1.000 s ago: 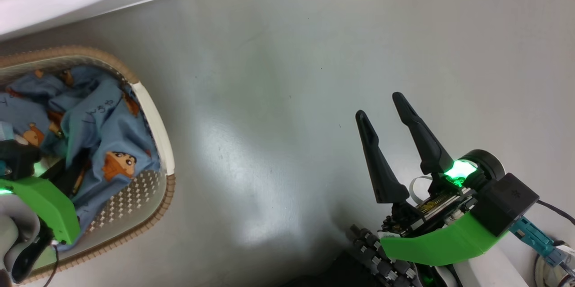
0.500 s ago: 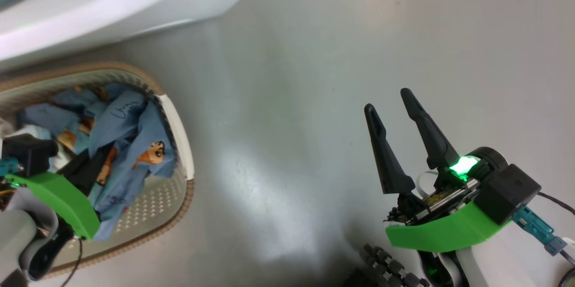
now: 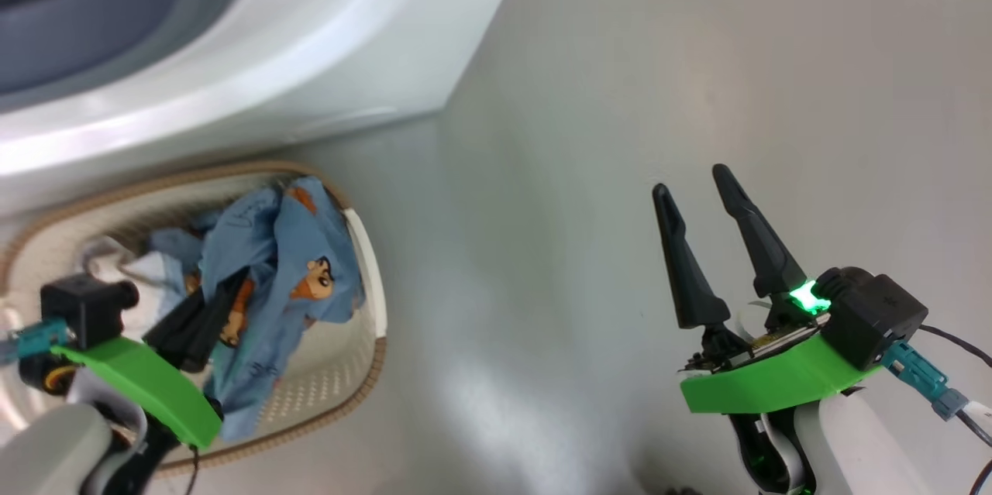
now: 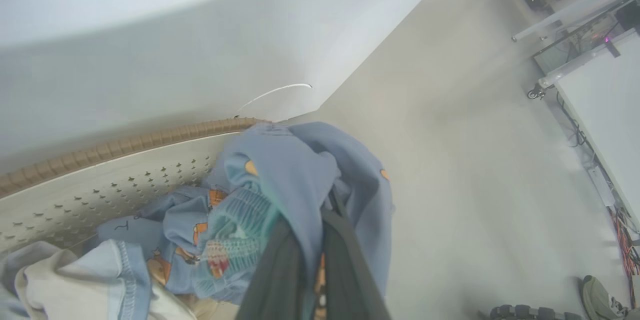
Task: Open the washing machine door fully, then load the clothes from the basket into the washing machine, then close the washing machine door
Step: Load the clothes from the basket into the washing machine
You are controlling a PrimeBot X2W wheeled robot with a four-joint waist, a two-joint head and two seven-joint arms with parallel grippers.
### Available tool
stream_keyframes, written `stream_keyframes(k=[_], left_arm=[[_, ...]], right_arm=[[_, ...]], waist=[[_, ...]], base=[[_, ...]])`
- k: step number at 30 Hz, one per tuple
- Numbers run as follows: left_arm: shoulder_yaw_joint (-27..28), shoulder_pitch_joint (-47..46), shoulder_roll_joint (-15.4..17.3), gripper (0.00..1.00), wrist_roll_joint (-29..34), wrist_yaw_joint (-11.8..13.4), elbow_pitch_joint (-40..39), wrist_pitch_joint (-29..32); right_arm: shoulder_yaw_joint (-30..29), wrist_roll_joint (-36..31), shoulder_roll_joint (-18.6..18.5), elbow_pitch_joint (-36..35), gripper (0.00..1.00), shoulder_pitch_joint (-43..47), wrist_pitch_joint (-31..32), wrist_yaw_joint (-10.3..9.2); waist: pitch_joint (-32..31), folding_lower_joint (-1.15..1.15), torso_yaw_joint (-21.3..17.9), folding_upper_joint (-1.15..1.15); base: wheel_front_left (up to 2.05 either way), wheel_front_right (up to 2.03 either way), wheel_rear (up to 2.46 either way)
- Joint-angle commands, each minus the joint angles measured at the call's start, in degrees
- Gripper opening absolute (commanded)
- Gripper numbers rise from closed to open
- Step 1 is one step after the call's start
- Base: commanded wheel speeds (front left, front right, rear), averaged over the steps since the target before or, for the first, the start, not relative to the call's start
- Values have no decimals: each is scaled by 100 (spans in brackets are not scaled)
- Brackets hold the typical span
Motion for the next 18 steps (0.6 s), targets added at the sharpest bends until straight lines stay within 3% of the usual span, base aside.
stream_keyframes(k=[1,18], left_arm=[[262,138,165,0,117,-12,-125,-61],[1662,1328,-674,0,546,-12,-588,-61]], right_arm=[[81,96,-36,-69,100,7,-46,32],[-295,54,-36,745,100,172,-46,32]], waist=[[-501,0,268,0],[-2126,0,730,0]], base=[[0,0,0],[0,0,0]])
